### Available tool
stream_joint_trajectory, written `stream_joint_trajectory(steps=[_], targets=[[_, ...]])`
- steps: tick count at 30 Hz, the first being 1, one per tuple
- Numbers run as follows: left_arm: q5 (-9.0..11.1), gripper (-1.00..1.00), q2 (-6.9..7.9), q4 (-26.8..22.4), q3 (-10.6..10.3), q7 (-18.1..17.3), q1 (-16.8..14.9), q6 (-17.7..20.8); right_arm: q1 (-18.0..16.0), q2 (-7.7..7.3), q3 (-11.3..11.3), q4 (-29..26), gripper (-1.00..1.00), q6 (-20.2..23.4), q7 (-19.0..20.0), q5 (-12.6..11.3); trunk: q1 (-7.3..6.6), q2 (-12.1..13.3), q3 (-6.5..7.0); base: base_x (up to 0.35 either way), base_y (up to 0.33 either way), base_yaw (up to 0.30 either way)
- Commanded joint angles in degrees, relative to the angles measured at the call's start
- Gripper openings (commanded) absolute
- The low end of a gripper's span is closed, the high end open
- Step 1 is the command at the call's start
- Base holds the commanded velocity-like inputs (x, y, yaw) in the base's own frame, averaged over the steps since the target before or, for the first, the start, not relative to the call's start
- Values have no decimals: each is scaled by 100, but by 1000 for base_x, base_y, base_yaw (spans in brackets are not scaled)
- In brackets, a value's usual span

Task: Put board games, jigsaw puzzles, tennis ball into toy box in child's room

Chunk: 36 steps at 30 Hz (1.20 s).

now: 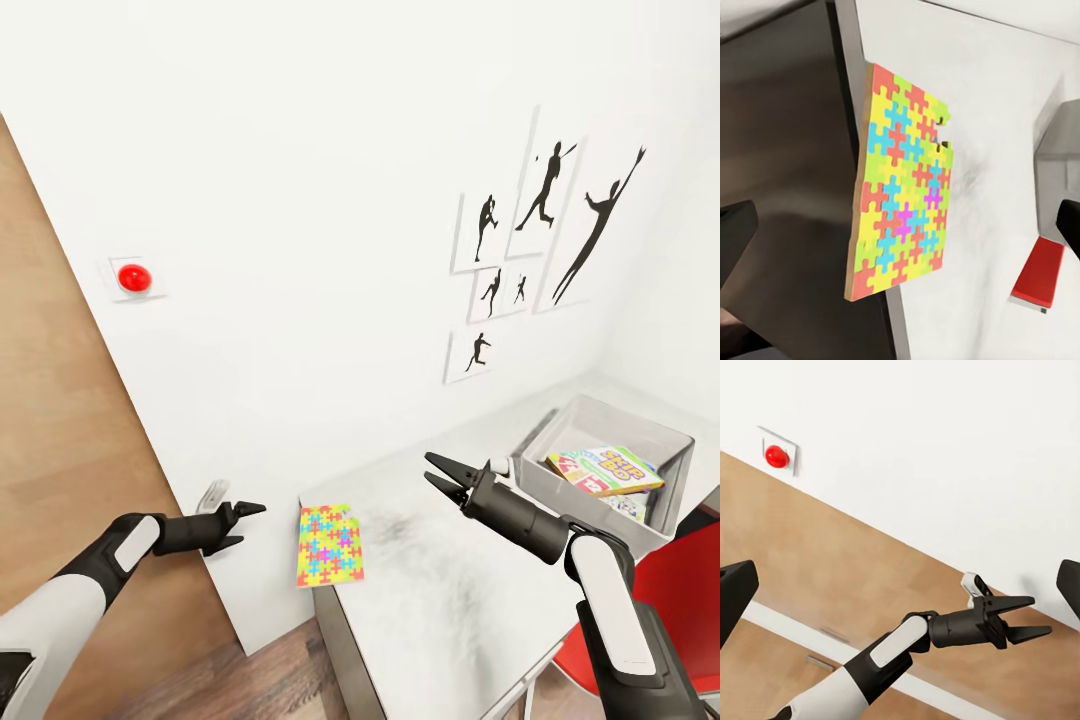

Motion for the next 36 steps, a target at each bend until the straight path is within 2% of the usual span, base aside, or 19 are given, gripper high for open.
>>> stream_joint_trajectory(steps=[1,10,21,36], targets=[[29,100,5,0,-33,-4,-6,15,-6,1,-8,0,100,25,41,35,4,-13,-16,0,0,0],[19,100,-21,0,-48,18,-6,8,-6,16,1,6,100,25,41,35,4,-13,-69,0,0,0],[24,100,-217,0,-71,2,-6,9,-6,22,-3,9,100,20,41,40,4,-13,-151,0,0,0],[30,100,-241,0,-75,-57,-6,-24,-6,36,-7,9,100,16,-6,44,4,-13,-277,0,0,0]])
